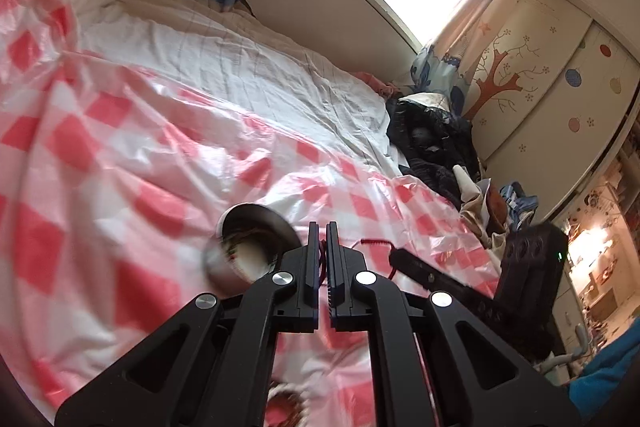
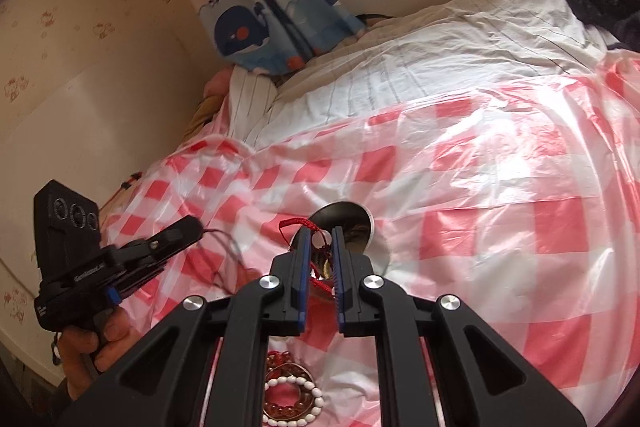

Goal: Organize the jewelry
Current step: 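Open both tools over the silver tin to drop the items, then move both open tools back toward the remaining bracelets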

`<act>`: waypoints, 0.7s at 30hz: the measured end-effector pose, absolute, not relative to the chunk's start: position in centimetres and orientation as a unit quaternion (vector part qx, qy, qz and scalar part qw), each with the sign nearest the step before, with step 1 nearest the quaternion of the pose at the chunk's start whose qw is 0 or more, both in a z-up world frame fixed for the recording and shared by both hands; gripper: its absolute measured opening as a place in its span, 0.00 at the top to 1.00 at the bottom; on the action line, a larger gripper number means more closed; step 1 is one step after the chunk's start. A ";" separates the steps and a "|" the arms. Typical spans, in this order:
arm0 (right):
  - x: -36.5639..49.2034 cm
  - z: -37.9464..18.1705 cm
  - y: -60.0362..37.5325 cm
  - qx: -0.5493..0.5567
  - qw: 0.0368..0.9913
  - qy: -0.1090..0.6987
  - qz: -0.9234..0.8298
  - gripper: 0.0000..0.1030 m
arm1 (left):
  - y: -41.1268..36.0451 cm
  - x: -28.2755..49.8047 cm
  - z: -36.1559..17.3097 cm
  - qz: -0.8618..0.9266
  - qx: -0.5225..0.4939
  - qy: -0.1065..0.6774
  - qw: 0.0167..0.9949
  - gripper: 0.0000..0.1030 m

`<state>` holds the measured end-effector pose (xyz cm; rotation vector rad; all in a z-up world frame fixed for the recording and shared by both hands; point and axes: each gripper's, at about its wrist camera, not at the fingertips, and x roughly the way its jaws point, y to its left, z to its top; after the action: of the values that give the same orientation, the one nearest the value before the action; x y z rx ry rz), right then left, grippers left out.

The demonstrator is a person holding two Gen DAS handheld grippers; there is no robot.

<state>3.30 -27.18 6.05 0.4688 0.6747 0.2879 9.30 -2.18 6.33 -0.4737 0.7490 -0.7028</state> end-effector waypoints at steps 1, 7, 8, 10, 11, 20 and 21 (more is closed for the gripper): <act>3.3 6.0 -27.6 0.232 0.907 0.325 0.134 0.89 | -3.1 10.1 5.9 -0.337 -0.236 0.358 0.838 0.97; 5.2 5.5 -28.2 0.258 0.899 0.328 0.133 0.89 | -5.8 14.7 0.4 -0.220 -0.187 0.448 0.846 0.95; 5.8 5.4 -27.9 0.258 0.897 0.331 0.137 0.89 | -5.5 14.5 0.3 -0.213 -0.183 0.448 0.849 0.91; 7.2 5.4 -26.8 0.254 0.895 0.337 0.148 0.89 | -4.4 13.4 0.9 -0.209 -0.168 0.434 0.860 0.84; 7.8 5.3 -26.3 0.251 0.893 0.341 0.152 0.89 | -3.9 12.9 1.4 -0.208 -0.161 0.427 0.865 0.80; 10.7 2.1 -23.1 0.173 0.893 0.401 0.105 0.66 | 2.8 7.2 3.9 -0.199 -0.103 0.402 0.888 0.63; 10.1 2.2 -23.2 0.170 0.895 0.399 0.103 0.66 | 3.2 6.5 3.5 -0.198 -0.095 0.404 0.888 0.62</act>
<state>10.14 -23.23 2.24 0.3523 0.8280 0.2143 6.53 3.22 3.52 -0.1975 0.8406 -0.4125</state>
